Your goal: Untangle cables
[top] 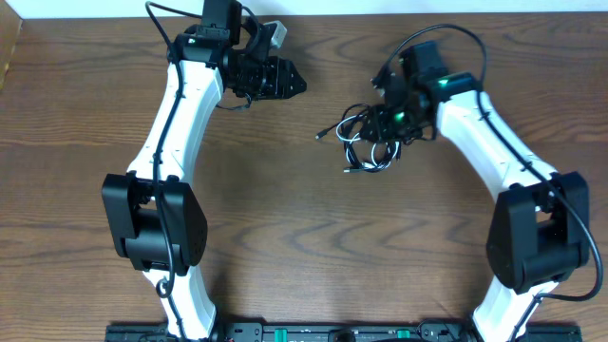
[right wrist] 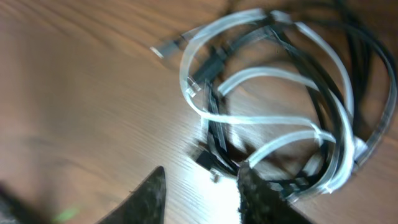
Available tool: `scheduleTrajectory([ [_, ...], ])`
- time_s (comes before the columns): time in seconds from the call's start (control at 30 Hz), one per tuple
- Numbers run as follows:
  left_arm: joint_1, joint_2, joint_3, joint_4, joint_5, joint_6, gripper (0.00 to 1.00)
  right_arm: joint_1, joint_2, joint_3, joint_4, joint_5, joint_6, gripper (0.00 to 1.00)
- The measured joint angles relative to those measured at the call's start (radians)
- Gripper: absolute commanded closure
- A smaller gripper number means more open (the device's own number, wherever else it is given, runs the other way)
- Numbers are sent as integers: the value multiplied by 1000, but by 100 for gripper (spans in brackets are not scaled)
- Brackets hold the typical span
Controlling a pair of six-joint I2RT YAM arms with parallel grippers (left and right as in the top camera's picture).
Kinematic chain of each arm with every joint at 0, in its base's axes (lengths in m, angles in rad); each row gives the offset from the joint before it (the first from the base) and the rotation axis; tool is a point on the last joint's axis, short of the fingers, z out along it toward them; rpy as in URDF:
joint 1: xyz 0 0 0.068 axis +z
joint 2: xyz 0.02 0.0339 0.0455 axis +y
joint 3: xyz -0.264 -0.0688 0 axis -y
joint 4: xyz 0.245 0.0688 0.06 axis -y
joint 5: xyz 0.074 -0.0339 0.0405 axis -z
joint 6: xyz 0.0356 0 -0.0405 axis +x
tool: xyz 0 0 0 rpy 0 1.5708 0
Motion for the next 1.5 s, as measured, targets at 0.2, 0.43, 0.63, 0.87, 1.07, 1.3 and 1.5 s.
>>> scheduleTrajectory([
  [0.2,-2,0,0,-2,0,-3,41,92,3,1,-54,225,86,65],
  [0.43,-3,0,0,-2,0,-3,40,99,96,3,-42,295,162,66],
  [0.63,-2,0,0,-2,0,-3,40,99,154,3,39,288,114,99],
  [0.87,-2,0,0,-3,0,0,40,62,148,62,75,28,11,99],
  [1.07,-2,0,0,-8,0,10,39,-93,17,131,81,-379,-74,99],
  [1.3,-3,0,0,-11,51,50,35,-161,-63,155,23,-544,-99,99],
  [1.5,-3,0,0,-6,73,66,31,-124,-54,154,7,-346,-59,64],
])
